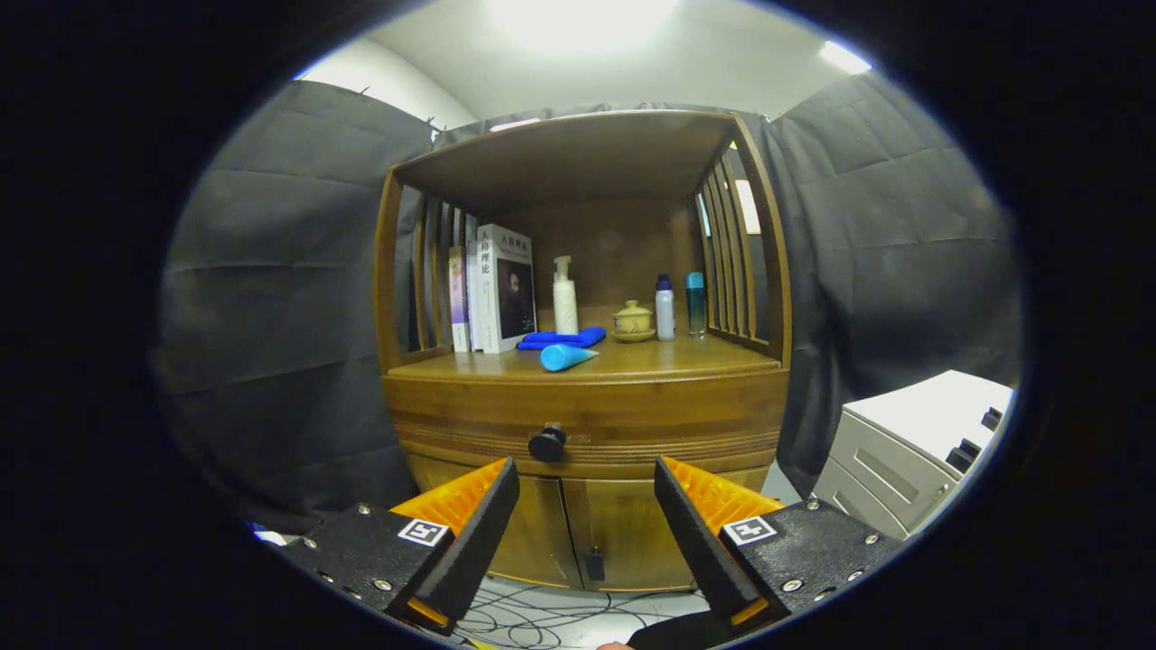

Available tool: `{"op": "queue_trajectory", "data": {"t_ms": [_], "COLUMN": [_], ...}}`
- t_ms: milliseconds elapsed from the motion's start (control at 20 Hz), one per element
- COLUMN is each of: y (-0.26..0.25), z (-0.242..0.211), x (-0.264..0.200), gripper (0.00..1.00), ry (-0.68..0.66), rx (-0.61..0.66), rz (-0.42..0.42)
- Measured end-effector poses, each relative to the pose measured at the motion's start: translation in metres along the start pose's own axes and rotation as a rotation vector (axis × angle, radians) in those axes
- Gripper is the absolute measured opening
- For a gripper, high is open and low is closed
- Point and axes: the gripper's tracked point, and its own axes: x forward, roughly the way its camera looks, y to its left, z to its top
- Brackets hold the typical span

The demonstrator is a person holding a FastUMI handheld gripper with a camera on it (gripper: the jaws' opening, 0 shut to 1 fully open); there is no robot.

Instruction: Pull open the drawer, take out the items inside it, and place them on the countertop above the cabinet.

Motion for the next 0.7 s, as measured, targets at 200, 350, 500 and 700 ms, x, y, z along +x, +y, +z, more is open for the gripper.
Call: {"op": "queue_trajectory", "data": {"t_ms": [200, 350, 500, 700], "y": [-0.0037, -0.0043, -0.0055, -0.0075], "z": [-0.0028, -0.0019, -0.0029, -0.0054], "x": [0.0017, 0.0055, 0.0081, 0.0103], "gripper": [0.95, 0.95, 0.95, 0.95], "ry": [0.014, 0.013, 0.017, 0.028], "rx": [0.015, 0.024, 0.024, 0.029], "rz": [-0.009, -0.013, -0.015, -0.023]}}
